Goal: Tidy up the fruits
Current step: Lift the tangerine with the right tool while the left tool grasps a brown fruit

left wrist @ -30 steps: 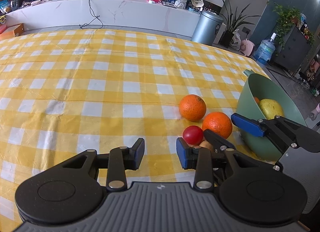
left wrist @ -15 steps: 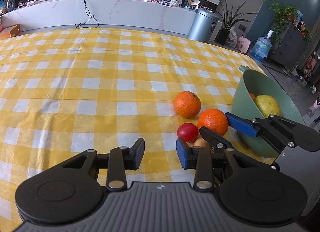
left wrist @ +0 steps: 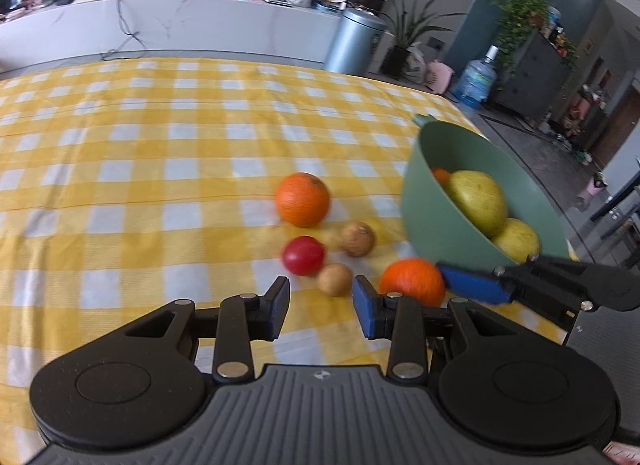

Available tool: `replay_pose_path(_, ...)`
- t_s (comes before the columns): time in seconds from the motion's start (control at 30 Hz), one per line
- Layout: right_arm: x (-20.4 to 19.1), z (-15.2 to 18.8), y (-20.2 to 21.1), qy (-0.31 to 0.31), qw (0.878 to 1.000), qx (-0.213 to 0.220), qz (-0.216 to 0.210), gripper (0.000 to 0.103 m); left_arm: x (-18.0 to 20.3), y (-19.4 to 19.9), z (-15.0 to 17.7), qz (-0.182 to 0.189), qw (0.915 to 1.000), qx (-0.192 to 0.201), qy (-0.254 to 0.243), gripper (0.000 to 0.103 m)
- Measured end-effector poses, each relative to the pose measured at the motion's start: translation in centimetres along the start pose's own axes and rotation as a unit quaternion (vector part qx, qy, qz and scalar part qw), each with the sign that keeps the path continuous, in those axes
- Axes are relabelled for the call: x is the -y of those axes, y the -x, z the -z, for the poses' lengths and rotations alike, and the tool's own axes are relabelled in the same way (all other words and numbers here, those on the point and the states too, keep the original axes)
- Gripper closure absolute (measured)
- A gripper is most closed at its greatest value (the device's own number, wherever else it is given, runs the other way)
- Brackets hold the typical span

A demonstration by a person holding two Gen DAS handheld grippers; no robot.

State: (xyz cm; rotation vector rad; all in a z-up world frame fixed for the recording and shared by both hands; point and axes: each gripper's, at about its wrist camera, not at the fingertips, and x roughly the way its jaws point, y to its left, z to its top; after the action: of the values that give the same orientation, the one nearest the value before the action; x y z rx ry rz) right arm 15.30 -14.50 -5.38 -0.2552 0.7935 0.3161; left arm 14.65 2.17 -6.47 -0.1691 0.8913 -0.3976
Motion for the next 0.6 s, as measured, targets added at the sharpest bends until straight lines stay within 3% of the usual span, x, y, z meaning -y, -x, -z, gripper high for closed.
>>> replay_pose_path(0.13,1.9,0.9,-0.2,-0.068,0.997,-0.044,-0.018,0.07,0.5,-1.3,0.0,0.004,0.9999,-0.01,-0.001,0.062)
replay_pose_path(0.23,2.9,1.2,-0.3,-0.102,0.993,-0.047,-0.029,0.069,0.9,-2.0,0.0,0.006,0.9999,-0.014,0.0,0.062)
replay_pose_path(0.6,4.0,1.5,-1.4,-0.149,0.985,-0.063,-0.063,0.068,1.7,-3.6,0.0,-0.014,0.9998,-0.012,0.006,0.064)
